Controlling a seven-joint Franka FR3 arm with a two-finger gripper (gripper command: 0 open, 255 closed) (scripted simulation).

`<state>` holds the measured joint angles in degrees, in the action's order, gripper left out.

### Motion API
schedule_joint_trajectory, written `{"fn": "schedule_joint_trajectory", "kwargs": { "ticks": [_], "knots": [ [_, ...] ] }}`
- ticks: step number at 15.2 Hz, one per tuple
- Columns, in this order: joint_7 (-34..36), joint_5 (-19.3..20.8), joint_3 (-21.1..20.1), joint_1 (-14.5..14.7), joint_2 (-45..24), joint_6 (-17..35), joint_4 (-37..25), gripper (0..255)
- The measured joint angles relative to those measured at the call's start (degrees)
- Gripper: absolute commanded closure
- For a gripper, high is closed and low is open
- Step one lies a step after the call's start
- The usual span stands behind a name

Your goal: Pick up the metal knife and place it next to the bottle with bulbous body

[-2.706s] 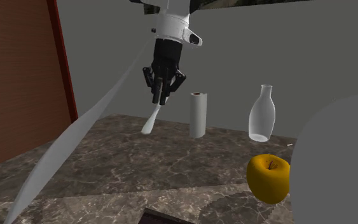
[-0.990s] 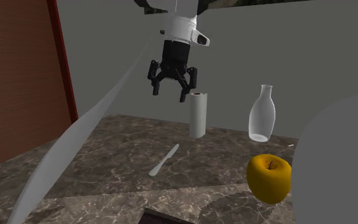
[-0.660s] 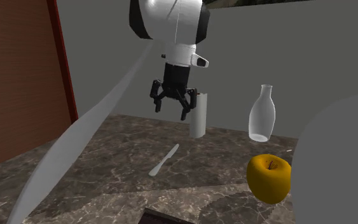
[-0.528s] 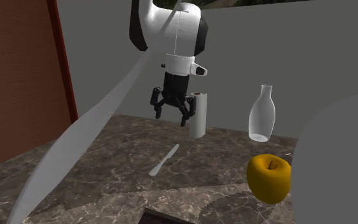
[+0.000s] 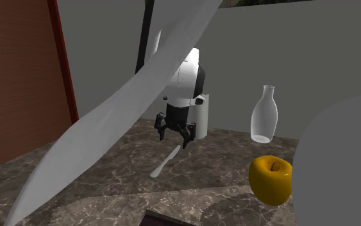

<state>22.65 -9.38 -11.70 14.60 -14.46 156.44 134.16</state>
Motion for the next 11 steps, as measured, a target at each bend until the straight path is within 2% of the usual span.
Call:
{"fn": "schedule_joint_trajectory", "kwargs": {
  "ticks": [4, 11],
  "knots": [
    [0.3, 1.0, 0.6, 0.8, -4.6, 5.0, -0.8, 0],
    [0.7, 1.7, 1.1, 1.6, -9.2, 8.4, -2.2, 0]
  ]
}}
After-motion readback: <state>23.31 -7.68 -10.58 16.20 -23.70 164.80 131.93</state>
